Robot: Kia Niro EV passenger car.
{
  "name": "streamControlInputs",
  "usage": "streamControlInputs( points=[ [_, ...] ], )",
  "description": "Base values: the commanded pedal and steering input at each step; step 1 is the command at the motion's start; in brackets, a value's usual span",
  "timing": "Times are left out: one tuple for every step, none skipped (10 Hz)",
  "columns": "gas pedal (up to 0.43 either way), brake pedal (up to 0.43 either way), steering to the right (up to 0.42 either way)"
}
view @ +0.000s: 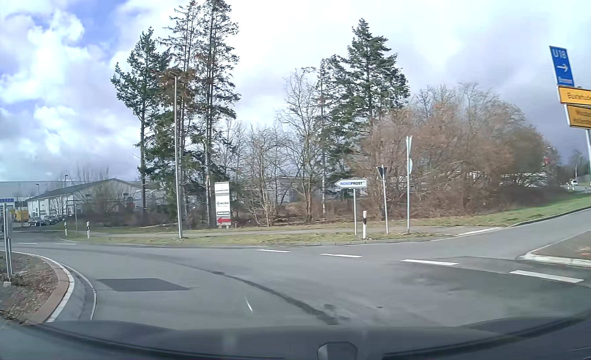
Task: Follow the waypoints while adhering to traffic rules and regulations
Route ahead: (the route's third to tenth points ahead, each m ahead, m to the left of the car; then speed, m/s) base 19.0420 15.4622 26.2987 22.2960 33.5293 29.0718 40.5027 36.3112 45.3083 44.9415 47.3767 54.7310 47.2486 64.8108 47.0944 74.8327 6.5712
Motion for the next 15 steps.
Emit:
streamControlInputs(
  points=[
    [0.11,0.0,-0.23],
    [0.11,0.0,-0.242],
    [0.11,0.0,-0.255],
    [0.11,0.0,-0.264],
    [0.11,0.0,-0.275],
    [0.11,0.0,-0.28],
    [0.11,0.0,-0.284],
    [0.11,0.0,-0.288],
    [0.11,0.0,-0.289],
    [0.11,0.0,-0.289],
    [0.11,0.0,-0.288],
    [0.11,0.0,-0.285],
    [0.11,0.0,-0.28],
    [0.118,0.0,-0.268],
    [0.13,0.0,-0.25]
  ],
)
